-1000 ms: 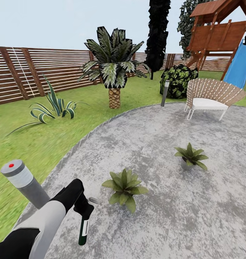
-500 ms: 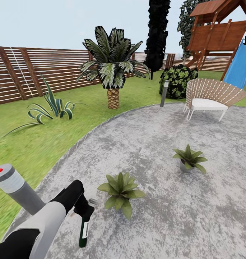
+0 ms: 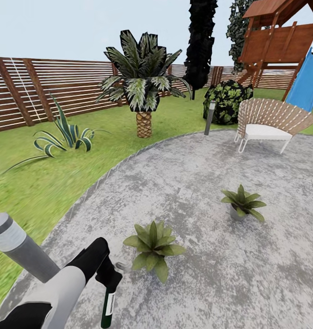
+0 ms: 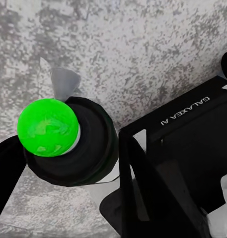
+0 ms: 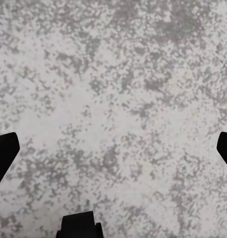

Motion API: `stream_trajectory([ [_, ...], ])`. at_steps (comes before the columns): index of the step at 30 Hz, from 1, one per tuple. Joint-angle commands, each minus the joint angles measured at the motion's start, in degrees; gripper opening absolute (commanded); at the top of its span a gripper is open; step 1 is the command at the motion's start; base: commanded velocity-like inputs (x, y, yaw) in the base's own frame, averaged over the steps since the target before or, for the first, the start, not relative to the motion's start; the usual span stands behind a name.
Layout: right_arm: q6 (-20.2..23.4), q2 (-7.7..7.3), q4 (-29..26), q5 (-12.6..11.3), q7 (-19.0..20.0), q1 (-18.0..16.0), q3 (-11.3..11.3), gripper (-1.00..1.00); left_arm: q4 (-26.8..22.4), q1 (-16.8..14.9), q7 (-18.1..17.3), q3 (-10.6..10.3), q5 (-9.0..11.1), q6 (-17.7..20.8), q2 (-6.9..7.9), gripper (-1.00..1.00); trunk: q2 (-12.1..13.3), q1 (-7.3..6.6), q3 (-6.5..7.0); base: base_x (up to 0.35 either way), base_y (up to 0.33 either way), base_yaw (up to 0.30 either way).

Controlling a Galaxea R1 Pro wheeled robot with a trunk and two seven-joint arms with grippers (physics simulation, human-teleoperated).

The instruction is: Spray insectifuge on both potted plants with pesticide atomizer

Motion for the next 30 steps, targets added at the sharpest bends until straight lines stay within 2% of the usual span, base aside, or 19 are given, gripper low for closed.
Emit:
stream_trajectory([
  [1, -0.2, 0.0, 0.0, 0.6, -0.2, 0.0, -0.5, 1.0, -0.1, 0.0, -0.5, 0.0, -0.5, 0.3, 0.09, -1.0, 0.0, -0.01, -0.05, 0.004, 0.0, 0.0],
  [4, -0.3, -0.2, -0.2, 0.6, -0.1, 0.0, -0.5, 1.0, -0.1, -0.1, -0.5, 0.0, -0.6, 0.3, 0.16, -1.0, 0.0, -0.01, -0.06, 0.001, 0.0, 0.0],
  [6, -0.5, -1.07, -0.1, 0.7, 0.1, 0.0, -0.4, 1.0, -0.1, -0.1, -0.5, 0.0, -0.6, 0.3, 0.12, -1.0, -0.4, 0.21, -0.24, 0.0, 0.0, 0.0],
  [9, -1.1, -5.27, -0.1, 0.5, 1.1, 0.0, -0.3, 1.0, -0.1, -0.2, -0.5, 0.0, -0.5, 0.4, 0.08, -1.0, -1.6, 0.87, -0.78, 0.0, 0.0, 0.0],
  [10, -2.4, -7.28, -0.1, 0.5, 3.6, 0.0, -0.3, 1.0, -0.1, -0.2, -0.5, 0.1, -0.5, 0.4, 0.1, -1.0, -2.0, 1.09, -0.96, 0.0, 0.0, 0.0],
  [11, -3.2, -7.92, -0.1, 0.5, 4.8, 0.0, -0.3, 1.0, -0.1, -0.2, -0.5, 0.1, -0.5, 0.4, 0.11, -1.0, -2.4, 1.31, -1.14, 0.0, 0.0, 0.0],
  [13, -8.5, -11.23, -0.1, 0.3, 12.6, 0.0, -0.4, 1.0, -0.2, -0.3, -0.6, 0.2, -0.4, 0.4, 0.21, -1.0, -3.2, 1.75, -1.5, 0.0, 0.0, 0.0],
  [15, -10.4, -12.46, -0.3, -0.6, 15.4, 0.0, -0.5, 1.0, -1.3, -0.2, -0.6, 0.4, -0.3, 0.4, 0.13, -1.0, -4.0, 2.19, -1.85, 0.0, 0.0, 0.0],
  [19, -11.3, -14.65, -0.4, -3.7, 16.6, 0.0, -0.5, 1.0, -2.9, -0.1, -0.6, 0.2, -0.2, 0.4, -0.2, -1.0, -5.6, 3.07, -2.57, 0.0, 0.0, 0.0],
  [25, -11.4, -15.08, -0.4, -4.3, 16.7, 0.0, -0.5, 1.0, -3.2, -0.1, -0.6, -0.1, -0.2, 0.4, -0.02, -1.0, -8.0, 4.39, -3.65, 0.0, 0.0, 0.0],
  [30, -11.5, -14.68, -0.3, -4.6, 16.7, 0.0, -0.5, 1.0, -5.0, 0.0, -0.5, 0.1, -0.4, 0.4, 0.12, -1.0, -10.0, 5.48, -4.73, 0.0, 0.0, 0.0],
])
